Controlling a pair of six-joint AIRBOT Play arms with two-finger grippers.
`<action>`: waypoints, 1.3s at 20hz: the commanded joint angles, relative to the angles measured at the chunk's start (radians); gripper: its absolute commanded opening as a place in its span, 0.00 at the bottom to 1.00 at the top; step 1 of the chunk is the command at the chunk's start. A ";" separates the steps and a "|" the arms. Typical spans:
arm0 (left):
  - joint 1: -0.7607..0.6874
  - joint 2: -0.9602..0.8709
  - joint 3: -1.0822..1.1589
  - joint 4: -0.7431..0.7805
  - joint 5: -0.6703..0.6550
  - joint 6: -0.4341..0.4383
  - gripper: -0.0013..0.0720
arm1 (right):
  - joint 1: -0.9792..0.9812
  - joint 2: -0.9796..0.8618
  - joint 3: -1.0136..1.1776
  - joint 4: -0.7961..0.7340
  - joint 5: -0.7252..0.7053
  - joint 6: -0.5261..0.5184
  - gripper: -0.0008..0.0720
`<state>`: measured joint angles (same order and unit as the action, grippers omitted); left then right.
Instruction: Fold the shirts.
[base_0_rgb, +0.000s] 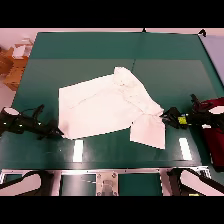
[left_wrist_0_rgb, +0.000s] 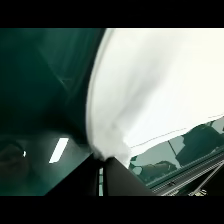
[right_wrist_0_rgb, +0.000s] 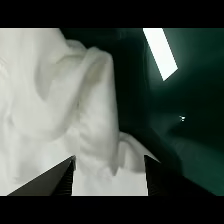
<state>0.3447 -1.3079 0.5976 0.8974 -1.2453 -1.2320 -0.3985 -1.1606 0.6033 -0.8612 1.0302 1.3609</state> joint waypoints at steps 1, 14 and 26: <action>0.000 0.001 -0.002 -0.059 0.009 0.029 0.05 | 0.025 -0.111 0.039 0.081 -0.050 -0.072 0.68; 0.000 0.303 0.766 -0.400 -0.119 0.028 0.05 | -0.116 0.118 0.657 0.426 0.317 -0.054 0.03; 0.000 0.423 1.571 -0.110 0.182 -0.078 0.05 | -0.483 0.499 1.085 0.735 -0.042 -0.098 0.03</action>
<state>0.3439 -0.8955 2.1754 0.6834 -1.0630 -1.2705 -0.8528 -0.7101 1.6470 -0.1131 1.0786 1.2869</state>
